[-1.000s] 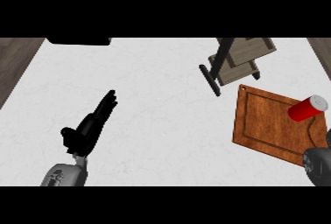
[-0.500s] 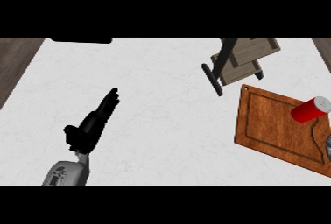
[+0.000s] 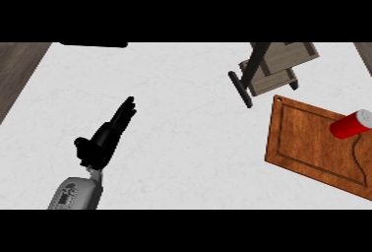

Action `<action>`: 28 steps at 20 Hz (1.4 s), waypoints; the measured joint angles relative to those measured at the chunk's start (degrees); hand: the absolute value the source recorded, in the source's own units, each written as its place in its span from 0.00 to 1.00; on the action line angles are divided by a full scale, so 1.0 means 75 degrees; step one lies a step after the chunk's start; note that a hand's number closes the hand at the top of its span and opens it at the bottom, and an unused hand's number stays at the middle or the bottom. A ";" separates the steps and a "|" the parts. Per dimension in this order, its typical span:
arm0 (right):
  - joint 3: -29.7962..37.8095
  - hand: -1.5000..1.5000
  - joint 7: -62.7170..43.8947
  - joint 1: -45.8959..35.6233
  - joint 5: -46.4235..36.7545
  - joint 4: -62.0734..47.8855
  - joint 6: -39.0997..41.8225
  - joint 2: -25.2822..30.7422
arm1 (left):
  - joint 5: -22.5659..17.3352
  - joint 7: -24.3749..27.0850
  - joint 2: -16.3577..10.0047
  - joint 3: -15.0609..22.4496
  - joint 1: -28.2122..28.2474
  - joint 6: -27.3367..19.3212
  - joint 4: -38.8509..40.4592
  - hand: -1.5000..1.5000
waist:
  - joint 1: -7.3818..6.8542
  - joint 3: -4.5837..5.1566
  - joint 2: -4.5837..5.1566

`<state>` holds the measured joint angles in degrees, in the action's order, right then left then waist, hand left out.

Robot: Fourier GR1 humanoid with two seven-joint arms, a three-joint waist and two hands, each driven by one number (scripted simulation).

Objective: Pick the croissant from the cutting board and place it in the tiered basket

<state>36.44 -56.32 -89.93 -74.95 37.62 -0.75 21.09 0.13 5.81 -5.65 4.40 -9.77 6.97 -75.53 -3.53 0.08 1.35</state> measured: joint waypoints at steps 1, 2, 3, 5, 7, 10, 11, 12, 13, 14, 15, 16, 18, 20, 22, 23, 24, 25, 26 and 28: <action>0.0086 1.00 0.0061 -0.0028 0.0060 -0.0193 -0.0180 0.0055 | -0.0004 0.0032 -0.0004 0.0007 0.0049 0.0021 -0.0023 0.50 | -0.0014 -0.0001 0.0002; 0.0143 1.00 0.0058 -0.0108 0.0100 -0.0356 -0.0382 0.0021 | -0.0026 -0.0036 -0.0014 -0.0002 -0.0006 0.0046 -0.0043 0.50 | -0.0025 -0.0004 0.0005; 0.0234 1.00 0.0083 -0.0183 0.0180 -0.0508 -0.0542 0.0038 | -0.0025 -0.0088 0.0001 0.0001 -0.0047 0.0029 -0.0077 0.50 | -0.0034 -0.0004 0.0006; 0.0417 1.00 0.0069 -0.0278 0.0313 -0.0804 -0.0888 0.0030 | 0.0037 -0.0117 0.0081 0.0079 -0.0037 -0.0028 -0.0103 0.50 | -0.0059 -0.0004 0.0016; 0.0752 1.00 -0.0155 -0.0346 0.0537 -0.0909 -0.1239 0.0031 | 0.0026 -0.0146 0.0060 0.0052 -0.0046 -0.0030 -0.0151 0.50 | -0.0068 -0.0004 0.0011; 0.1244 0.00 -0.0307 -0.0417 0.0889 -0.1079 -0.1712 -0.0032 | 0.0012 -0.0148 0.0058 0.0037 -0.0076 -0.0007 -0.0126 0.50 | -0.0065 -0.0004 0.0013; 0.1391 0.00 -0.0292 -0.0428 0.1004 -0.1136 -0.1831 -0.0006 | -0.0013 -0.0074 0.0050 0.0007 -0.0027 0.0011 -0.0102 0.50 | -0.0066 -0.0003 0.0016; 0.1498 0.00 -0.0252 -0.0437 0.1100 -0.1163 -0.2013 -0.0046 | -0.0038 -0.0070 0.0012 -0.0025 0.0007 0.0046 -0.0080 0.50 | -0.0051 -0.0005 0.0008; 0.1588 0.00 -0.0217 -0.0428 0.1175 -0.1195 -0.2200 -0.0083 | -0.0044 -0.0069 -0.0032 -0.0055 0.0035 0.0059 -0.0109 0.50 | -0.0039 -0.0004 -0.0003; 0.1643 0.00 -0.0188 -0.0457 0.1235 -0.1190 -0.2341 -0.0095 | -0.0030 -0.0069 -0.0021 -0.0058 0.0059 0.0033 -0.0099 0.50 | 0.0002 -0.0006 -0.0020; 0.1680 0.00 -0.0155 -0.0501 0.1262 -0.1202 -0.2575 -0.0163 | 0.0002 -0.0086 0.0003 -0.0050 0.0014 -0.0008 -0.0081 0.50 | 0.0017 -0.0006 -0.0024; 0.1702 0.00 -0.0122 -0.0566 0.1258 -0.1231 -0.2736 -0.0093 | 0.0012 -0.0101 0.0017 -0.0030 0.0031 -0.0011 -0.0101 0.50 | 0.0008 -0.0003 -0.0020; 0.1633 0.00 -0.0139 -0.0554 0.1131 -0.1215 -0.3113 -0.0065 | 0.0023 -0.0097 0.0058 -0.0018 0.0099 -0.0054 -0.0146 0.50 | 0.0058 -0.0002 -0.0045; 0.1448 0.00 -0.0180 -0.0532 0.0812 -0.1231 -0.3436 0.0066 | 0.0039 -0.0055 0.0049 -0.0015 0.0188 -0.0053 -0.0137 0.50 | 0.0085 0.0002 -0.0051; 0.1184 0.00 -0.0276 -0.0500 0.0334 -0.1211 -0.3707 0.0191 | 0.0029 -0.0097 0.0049 -0.0034 0.0215 -0.0075 -0.0188 0.50 | 0.0143 0.0006 -0.0078; 0.1056 0.00 -0.0340 -0.0490 0.0077 -0.1191 -0.3800 0.0290 | 0.0034 -0.0082 0.0037 -0.0057 0.0195 -0.0083 -0.0160 0.50 | 0.0182 0.0009 -0.0085; 0.0937 0.00 -0.0374 -0.0432 -0.0173 -0.1126 -0.3907 0.0389 | 0.0039 -0.0089 0.0045 -0.0057 0.0237 -0.0104 -0.0185 0.50 | 0.0219 0.0011 -0.0103; 0.0834 0.00 -0.0438 -0.0403 -0.0412 -0.1058 -0.4002 0.0465 | 0.0022 -0.0104 -0.0002 -0.0109 0.0239 -0.0097 -0.0180 0.50 | 0.0251 0.0011 -0.0115; 0.0729 0.00 -0.0495 -0.0418 -0.0649 -0.0972 -0.4055 0.0560 | 0.0048 -0.0045 -0.0001 -0.0102 0.0290 -0.0110 -0.0167 0.50 | 0.0283 0.0011 -0.0129; 0.0568 0.00 -0.0604 -0.0382 -0.1048 -0.0709 -0.4108 0.0736 | -0.0006 -0.0093 -0.0062 -0.0176 0.0316 -0.0082 -0.0190 0.50 | 0.0385 0.0010 -0.0180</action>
<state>40.70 -60.85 -92.79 -82.81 32.30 -31.56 26.61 0.09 5.12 -6.11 3.08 -7.40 6.35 -76.95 -0.64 0.16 0.00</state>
